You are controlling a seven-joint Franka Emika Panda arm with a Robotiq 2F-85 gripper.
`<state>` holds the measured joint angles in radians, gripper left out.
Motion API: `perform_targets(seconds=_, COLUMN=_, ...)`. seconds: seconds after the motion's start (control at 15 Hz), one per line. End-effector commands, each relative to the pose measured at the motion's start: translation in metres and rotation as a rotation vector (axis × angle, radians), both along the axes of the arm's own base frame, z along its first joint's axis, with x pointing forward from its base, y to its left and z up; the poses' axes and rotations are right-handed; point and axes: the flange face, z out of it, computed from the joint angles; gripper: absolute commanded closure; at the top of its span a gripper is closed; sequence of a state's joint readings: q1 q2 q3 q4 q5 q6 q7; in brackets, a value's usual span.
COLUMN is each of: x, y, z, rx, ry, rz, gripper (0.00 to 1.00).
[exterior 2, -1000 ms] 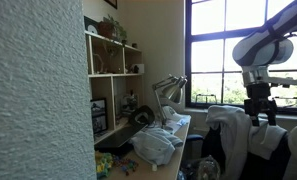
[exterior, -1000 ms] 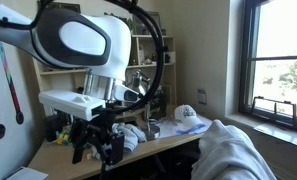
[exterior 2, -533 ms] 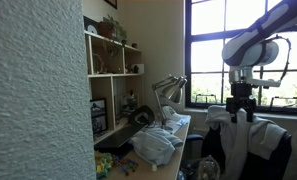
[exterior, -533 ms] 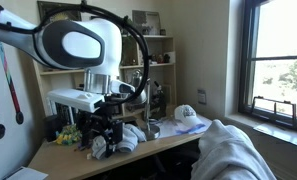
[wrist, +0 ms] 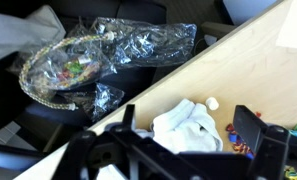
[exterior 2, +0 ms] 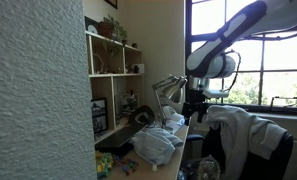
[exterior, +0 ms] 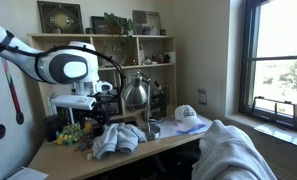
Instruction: Remove the grey piece of clothing from the table
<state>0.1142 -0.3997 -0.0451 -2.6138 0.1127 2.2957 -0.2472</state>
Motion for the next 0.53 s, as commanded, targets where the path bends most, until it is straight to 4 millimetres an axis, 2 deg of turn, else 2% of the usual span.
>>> perform_targets(seconds=0.0, x=0.043, y=0.031, z=-0.031, rx=-0.007, ry=-0.070, rz=0.073, gripper=0.00)
perform_targets(seconds=0.47, x=0.116, y=0.053, z=-0.115, rx=0.002, ry=-0.175, rz=0.208, gripper=0.00)
